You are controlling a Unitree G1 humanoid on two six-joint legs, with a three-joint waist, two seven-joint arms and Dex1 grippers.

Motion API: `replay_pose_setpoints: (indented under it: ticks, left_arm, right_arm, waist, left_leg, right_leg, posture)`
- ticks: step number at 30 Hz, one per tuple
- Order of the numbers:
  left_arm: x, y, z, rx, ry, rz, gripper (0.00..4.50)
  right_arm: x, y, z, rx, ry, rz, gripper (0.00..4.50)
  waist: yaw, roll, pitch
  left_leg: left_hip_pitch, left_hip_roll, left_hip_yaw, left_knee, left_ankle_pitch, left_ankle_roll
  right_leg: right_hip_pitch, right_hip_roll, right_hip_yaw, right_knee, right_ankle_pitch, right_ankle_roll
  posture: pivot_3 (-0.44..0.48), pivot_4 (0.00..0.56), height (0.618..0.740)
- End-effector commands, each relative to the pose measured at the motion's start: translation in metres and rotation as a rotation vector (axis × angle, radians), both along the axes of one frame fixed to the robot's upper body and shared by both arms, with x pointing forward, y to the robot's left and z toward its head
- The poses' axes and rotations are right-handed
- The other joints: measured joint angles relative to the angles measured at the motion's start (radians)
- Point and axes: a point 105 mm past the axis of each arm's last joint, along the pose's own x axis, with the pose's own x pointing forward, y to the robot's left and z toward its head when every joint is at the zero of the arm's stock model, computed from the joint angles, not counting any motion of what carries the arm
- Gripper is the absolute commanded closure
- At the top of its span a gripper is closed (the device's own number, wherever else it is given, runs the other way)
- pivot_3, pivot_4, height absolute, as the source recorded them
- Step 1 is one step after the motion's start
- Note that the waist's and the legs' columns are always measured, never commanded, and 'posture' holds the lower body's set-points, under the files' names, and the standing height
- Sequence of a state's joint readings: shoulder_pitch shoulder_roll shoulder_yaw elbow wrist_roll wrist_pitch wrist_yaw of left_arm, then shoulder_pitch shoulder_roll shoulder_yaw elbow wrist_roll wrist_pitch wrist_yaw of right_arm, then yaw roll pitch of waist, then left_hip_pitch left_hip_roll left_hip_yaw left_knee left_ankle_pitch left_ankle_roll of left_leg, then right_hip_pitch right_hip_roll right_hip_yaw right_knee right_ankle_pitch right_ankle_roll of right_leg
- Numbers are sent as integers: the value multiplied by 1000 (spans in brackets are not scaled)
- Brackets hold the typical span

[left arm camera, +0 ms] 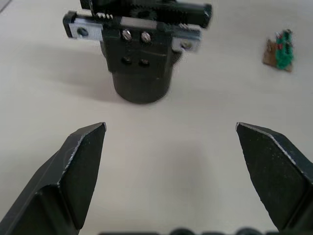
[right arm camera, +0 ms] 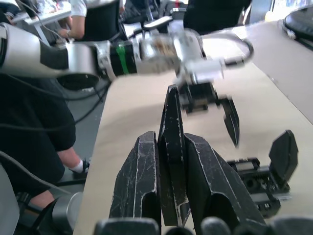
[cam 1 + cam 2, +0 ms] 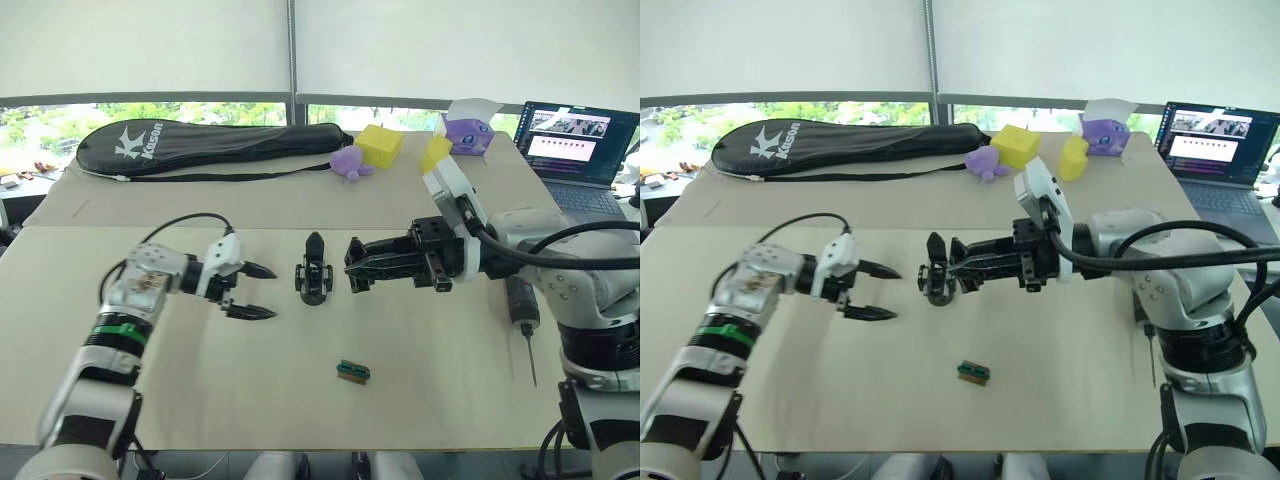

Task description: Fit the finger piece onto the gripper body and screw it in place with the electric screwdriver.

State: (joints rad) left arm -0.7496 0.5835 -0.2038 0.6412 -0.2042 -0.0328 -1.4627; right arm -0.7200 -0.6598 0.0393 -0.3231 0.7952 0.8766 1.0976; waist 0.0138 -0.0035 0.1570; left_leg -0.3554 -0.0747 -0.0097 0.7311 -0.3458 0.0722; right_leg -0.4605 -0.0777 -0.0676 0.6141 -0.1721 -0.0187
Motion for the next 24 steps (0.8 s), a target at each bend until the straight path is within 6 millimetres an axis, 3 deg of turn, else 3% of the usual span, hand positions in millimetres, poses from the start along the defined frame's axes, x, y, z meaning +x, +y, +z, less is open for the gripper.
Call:
replay_pose_setpoints:
  ticks: [1, 8, 22, 24]
  left_arm:
    - [12, -7, 6, -16, -101, 24, 0]
    - [22, -18, -11, -23, -106, 65, 0]
    - [25, -48, -15, -83, -73, 37, 0]
    - [22, -51, -16, -94, -61, 16, 527]
  right_arm:
    - [-2, -2, 13, 49, -110, -20, 4181]
    - [-5, -3, 12, 89, -95, -43, 4181]
    - [-4, -7, 5, 95, -81, -84, 4181]
    - [-5, -8, 1, 82, -92, -78, 4181]
  waist:
    - [-2, 0, 0]
    - [-4, 0, 0]
    - [-1, 0, 0]
    - [-1, 0, 0]
  left_leg:
    - [0, 0, 0, 0, 0, 0]
    - [1, 0, 0, 0, 0, 0]
    - [0, 0, 0, 0, -1, 2]
    - [0, 0, 0, 0, -1, 2]
  right_leg:
    - [0, 0, 0, 1, 0, 0]
    - [-1, 0, 0, 0, 0, 0]
    - [0, 0, 1, 0, 0, 0]
    - [0, 0, 1, 0, 0, 0]
  posture:
    - [0, 150, 740]
    - [0, 150, 740]
    - [0, 150, 740]
    - [0, 150, 740]
